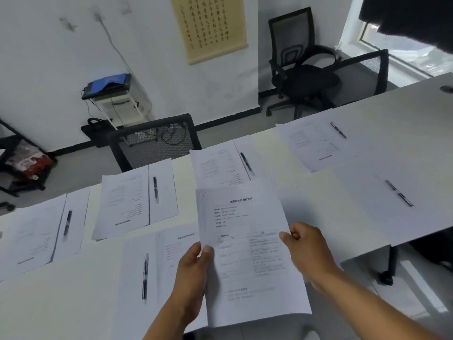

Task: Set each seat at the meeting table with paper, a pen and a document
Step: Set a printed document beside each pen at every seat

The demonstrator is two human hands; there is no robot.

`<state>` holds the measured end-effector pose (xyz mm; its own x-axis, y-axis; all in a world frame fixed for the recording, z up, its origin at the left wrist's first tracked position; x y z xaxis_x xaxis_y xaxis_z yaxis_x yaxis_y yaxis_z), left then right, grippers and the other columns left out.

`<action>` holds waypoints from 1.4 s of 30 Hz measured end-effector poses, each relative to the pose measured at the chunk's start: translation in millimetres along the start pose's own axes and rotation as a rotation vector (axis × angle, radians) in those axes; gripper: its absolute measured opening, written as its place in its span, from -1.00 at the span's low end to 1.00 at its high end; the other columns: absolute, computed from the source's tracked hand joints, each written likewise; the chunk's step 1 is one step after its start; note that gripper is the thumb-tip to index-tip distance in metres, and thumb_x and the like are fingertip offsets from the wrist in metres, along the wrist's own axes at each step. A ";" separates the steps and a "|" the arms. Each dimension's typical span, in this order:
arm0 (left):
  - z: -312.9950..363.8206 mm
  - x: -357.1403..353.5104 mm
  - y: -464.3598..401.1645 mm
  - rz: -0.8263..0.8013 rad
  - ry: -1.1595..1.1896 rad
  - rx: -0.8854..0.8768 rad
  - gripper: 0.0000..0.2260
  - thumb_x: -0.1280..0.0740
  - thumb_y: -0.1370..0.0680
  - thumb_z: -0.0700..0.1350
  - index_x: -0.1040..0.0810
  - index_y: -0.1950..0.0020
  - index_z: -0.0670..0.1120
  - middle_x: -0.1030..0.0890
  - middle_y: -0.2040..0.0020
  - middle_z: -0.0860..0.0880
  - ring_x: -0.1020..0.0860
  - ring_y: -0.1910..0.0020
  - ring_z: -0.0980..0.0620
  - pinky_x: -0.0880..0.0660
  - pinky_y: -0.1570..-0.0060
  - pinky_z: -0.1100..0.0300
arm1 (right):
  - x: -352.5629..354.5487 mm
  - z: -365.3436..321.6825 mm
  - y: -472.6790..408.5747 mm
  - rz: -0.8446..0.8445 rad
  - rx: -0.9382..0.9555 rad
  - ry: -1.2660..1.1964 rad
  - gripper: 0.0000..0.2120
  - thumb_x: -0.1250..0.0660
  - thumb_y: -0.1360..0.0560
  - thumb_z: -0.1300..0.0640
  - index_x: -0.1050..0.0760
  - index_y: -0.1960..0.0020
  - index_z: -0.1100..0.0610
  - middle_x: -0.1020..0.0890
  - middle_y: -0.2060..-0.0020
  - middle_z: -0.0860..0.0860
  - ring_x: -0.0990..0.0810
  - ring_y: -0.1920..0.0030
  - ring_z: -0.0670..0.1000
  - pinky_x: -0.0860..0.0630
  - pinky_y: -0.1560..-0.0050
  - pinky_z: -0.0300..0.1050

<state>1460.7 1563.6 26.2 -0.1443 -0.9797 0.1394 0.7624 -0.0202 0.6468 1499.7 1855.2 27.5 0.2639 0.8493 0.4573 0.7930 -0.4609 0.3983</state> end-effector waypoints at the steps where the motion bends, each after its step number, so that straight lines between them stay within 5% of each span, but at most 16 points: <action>1: -2.6 -9.4 0.3 0.007 0.016 0.013 -0.74 -0.21 -0.80 -0.02 -0.69 -0.26 -0.04 -0.81 -0.11 -0.02 -0.78 -0.10 -0.12 -0.67 -0.25 -0.28 | 6.5 0.7 -5.1 -0.017 0.013 0.019 -0.54 -0.41 -0.66 0.13 -0.21 0.29 0.07 -0.30 0.52 -0.15 -0.21 0.42 -0.07 -0.21 0.31 -0.10; 16: 11.3 -86.0 -13.0 0.056 0.101 0.029 -0.75 -0.24 -0.79 -0.09 -0.70 -0.24 -0.10 -0.80 -0.13 -0.07 -0.79 -0.08 -0.11 -0.69 -0.17 -0.12 | 67.7 22.9 -71.4 -0.066 0.066 0.073 -0.52 -0.42 -0.65 0.12 -0.22 0.30 0.08 -0.32 0.48 -0.09 -0.24 0.39 -0.03 -0.24 0.28 -0.09; 31: -20.5 -97.3 -59.9 0.003 0.176 0.094 -0.74 -0.23 -0.80 -0.10 -0.68 -0.24 -0.18 -0.80 -0.14 -0.15 -0.77 -0.13 -0.22 -0.65 -0.29 -0.24 | 62.2 56.2 -96.9 -0.052 0.002 0.098 -0.68 -0.39 -0.68 0.07 -0.43 0.13 0.25 -0.56 0.28 0.22 -0.37 0.35 -0.02 -0.37 0.30 -0.04; 36: -30.7 -95.4 -61.1 0.074 0.182 0.115 -0.74 -0.24 -0.79 -0.11 -0.67 -0.20 -0.22 -0.80 -0.12 -0.18 -0.77 -0.11 -0.24 -0.65 -0.27 -0.24 | 52.2 64.8 -111.1 -0.118 0.009 0.137 -0.63 -0.37 -0.68 0.10 -0.31 0.21 0.17 -0.38 0.39 -0.03 -0.27 0.36 -0.02 -0.28 0.32 -0.08; 42: -56.2 -88.9 -57.6 0.168 0.198 0.165 -0.78 -0.31 -0.75 -0.14 -0.61 -0.17 -0.31 -0.74 -0.15 -0.33 -0.74 -0.15 -0.30 -0.61 -0.32 -0.32 | 65.6 97.3 -133.7 -0.139 -0.036 0.197 -0.66 -0.34 -0.69 0.12 -0.34 0.18 0.21 -0.42 0.38 -0.01 -0.31 0.36 -0.02 -0.30 0.33 -0.09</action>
<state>1465.1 1640.7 -65.6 0.1134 -0.9868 0.1160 0.6497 0.1620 0.7427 1464.4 1997.6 -73.2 0.0387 0.8402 0.5409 0.7935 -0.3549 0.4944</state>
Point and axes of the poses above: each hand's wrist, its own y-axis away from the middle knuckle, its own x-axis out of the back of the hand, z = x × y, the point moved 10 cm from there along -y, towards the middle knuckle
